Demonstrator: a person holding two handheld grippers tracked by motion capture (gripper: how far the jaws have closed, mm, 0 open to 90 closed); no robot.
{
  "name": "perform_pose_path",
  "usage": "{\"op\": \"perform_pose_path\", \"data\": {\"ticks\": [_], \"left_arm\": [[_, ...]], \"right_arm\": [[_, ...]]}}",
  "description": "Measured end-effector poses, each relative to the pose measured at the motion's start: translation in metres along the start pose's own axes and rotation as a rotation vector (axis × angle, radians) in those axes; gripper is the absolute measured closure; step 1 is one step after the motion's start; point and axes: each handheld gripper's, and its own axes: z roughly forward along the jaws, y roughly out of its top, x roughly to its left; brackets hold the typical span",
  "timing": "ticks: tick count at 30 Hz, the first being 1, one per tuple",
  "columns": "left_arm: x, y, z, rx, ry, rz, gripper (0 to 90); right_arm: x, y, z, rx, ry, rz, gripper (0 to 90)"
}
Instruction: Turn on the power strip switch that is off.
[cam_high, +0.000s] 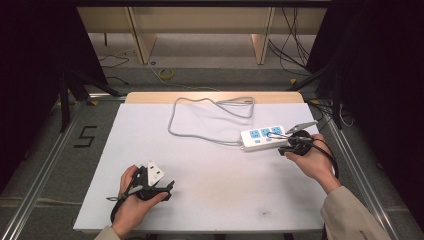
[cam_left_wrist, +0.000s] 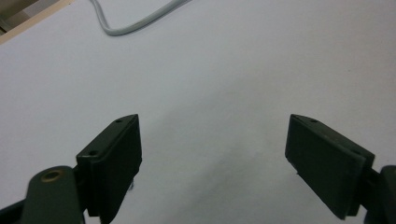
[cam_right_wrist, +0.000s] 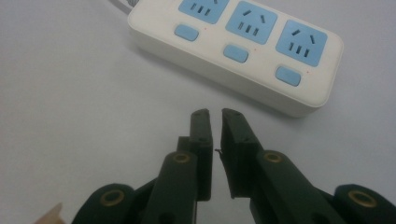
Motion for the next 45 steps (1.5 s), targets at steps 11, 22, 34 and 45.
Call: {"op": "perform_pose_path", "data": {"ticks": [11, 22, 34, 45], "left_arm": [[0.0, 0.0, 0.0, 0.001, 0.0, -0.001, 18.5], [0.001, -0.001, 0.0, 0.001, 0.003, -0.003, 18.5], [0.001, -0.001, 0.0, 0.003, 0.003, -0.004, 18.5], [0.0, -0.001, 0.001, 0.005, -0.001, 0.001, 18.5]], "right_arm": [[0.005, -0.011, -0.005, -0.031, 0.008, -0.002, 72.0], [0.012, -0.031, -0.008, -0.091, 0.027, 0.014, 58.4], [0.027, -0.063, -0.009, -0.183, 0.036, 0.006, 48.0], [0.034, -0.081, -0.006, -0.232, 0.043, 0.02, 47.2]]}}
